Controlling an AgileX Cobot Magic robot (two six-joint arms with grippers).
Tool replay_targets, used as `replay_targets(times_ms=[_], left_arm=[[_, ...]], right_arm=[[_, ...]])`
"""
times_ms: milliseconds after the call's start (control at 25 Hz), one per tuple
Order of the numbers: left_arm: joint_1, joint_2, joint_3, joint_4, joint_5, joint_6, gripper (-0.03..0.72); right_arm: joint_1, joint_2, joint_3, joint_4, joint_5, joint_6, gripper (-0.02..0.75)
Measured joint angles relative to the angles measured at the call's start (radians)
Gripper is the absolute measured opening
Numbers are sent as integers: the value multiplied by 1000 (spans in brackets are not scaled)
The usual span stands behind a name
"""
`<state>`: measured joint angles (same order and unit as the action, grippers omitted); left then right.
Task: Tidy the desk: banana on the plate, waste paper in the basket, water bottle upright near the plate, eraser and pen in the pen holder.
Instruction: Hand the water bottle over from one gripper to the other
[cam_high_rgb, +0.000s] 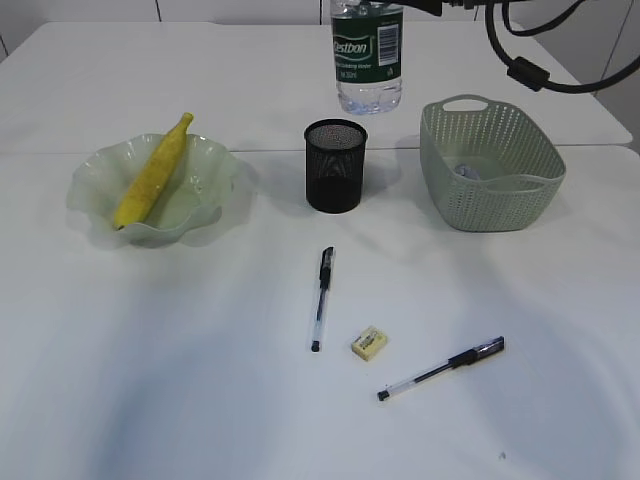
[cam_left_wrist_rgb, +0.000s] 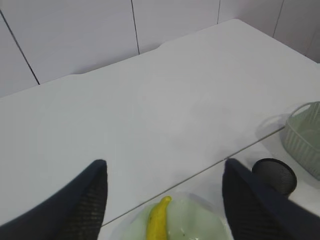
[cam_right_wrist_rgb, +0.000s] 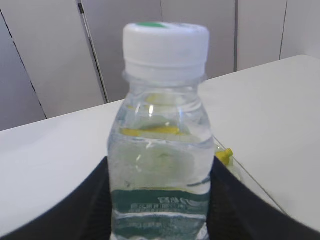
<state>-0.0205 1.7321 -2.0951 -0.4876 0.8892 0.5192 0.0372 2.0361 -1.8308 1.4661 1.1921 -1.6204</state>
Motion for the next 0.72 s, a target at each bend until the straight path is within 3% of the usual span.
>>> replay_targets(times_ms=[360, 600, 720], left_arm=[[4, 1, 140, -309, -116, 331, 505], [58, 2, 268, -661, -111, 638, 505], [92, 2, 325, -787, -67, 759, 505]], right_arm=[[0, 0, 0, 0, 0, 2, 359], [0, 0, 0, 0, 0, 4, 359], [0, 0, 0, 0, 0, 4, 359]])
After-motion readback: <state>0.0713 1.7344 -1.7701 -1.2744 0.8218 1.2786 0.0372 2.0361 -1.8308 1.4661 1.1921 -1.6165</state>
